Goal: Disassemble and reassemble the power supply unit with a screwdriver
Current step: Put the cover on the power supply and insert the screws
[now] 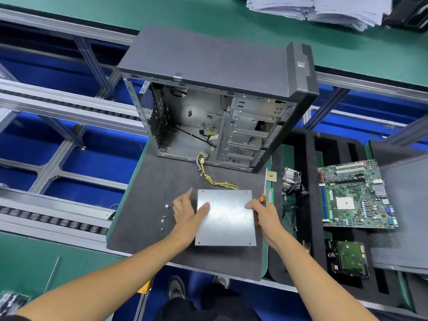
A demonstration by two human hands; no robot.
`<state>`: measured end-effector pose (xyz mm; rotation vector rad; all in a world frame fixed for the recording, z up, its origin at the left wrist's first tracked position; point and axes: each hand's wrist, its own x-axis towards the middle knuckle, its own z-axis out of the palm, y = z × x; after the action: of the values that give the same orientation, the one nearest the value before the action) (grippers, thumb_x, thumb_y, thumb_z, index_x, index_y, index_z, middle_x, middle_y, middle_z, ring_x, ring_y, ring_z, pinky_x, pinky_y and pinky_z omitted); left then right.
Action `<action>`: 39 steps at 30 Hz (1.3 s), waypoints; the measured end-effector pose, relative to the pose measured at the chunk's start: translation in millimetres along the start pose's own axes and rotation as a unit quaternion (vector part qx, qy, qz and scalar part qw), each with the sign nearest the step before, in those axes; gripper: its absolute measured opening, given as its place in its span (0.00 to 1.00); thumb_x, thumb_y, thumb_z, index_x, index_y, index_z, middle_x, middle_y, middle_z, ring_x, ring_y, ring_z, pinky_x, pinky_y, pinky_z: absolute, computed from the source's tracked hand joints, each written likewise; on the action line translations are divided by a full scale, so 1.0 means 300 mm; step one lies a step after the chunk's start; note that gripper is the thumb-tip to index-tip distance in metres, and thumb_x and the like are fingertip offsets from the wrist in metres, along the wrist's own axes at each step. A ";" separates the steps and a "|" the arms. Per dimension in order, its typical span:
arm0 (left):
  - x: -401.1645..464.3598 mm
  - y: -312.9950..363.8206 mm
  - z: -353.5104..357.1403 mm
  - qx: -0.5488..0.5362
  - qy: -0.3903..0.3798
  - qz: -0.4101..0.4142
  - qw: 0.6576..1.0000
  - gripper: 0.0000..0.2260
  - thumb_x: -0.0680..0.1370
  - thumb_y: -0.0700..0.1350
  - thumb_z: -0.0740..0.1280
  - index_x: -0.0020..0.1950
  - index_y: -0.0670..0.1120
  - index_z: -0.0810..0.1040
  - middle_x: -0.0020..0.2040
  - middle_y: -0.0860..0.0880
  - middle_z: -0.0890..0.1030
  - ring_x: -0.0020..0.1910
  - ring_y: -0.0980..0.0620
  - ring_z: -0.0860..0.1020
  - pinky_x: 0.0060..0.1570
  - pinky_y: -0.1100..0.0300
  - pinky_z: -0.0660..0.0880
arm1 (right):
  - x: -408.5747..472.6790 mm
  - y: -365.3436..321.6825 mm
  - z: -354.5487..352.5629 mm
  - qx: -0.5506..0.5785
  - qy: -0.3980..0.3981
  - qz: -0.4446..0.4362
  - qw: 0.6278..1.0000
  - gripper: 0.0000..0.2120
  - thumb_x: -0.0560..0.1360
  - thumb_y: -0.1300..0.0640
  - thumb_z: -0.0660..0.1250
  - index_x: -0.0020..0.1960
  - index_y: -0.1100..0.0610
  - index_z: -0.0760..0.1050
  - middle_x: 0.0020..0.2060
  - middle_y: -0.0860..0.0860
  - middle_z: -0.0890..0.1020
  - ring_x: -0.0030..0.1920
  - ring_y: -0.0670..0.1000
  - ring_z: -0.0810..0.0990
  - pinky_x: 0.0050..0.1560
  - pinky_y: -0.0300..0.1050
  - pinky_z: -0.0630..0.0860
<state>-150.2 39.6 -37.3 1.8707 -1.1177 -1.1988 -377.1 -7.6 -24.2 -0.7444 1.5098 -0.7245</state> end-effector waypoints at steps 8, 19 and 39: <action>0.267 0.349 0.076 0.345 -0.297 0.279 0.845 0.23 0.80 0.64 0.62 0.72 0.56 0.72 0.69 0.56 0.73 0.68 0.55 0.72 0.67 0.50 0.71 | 0.023 0.026 -0.011 -0.006 -0.029 -0.036 0.999 0.08 0.59 0.47 0.74 0.29 0.49 0.78 0.27 0.38 0.74 0.29 0.38 0.71 0.40 0.44 0.62; 0.367 0.359 0.168 0.459 -0.411 0.281 0.736 0.35 0.71 0.80 0.53 0.60 0.55 0.77 0.57 0.57 0.79 0.57 0.53 0.78 0.60 0.48 0.74 | 0.021 0.061 -0.051 -0.018 -0.087 -0.052 0.995 0.05 0.73 0.54 0.73 0.42 0.52 0.87 0.49 0.42 0.87 0.54 0.40 0.83 0.58 0.43 0.70; 0.160 0.251 0.127 0.516 -0.366 0.293 0.717 0.60 0.59 0.82 0.67 0.79 0.65 0.36 0.81 0.49 0.38 0.80 0.44 0.32 0.76 0.42 0.33 | 0.010 0.090 -0.098 -0.042 -0.199 -0.025 0.979 0.07 0.66 0.57 0.76 0.41 0.49 0.80 0.39 0.45 0.81 0.42 0.43 0.78 0.49 0.40 0.72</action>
<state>-198.3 -38.6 -5.8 1.3488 -3.0398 -0.9614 -407.8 6.5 -45.9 -0.9334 1.1642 -0.5128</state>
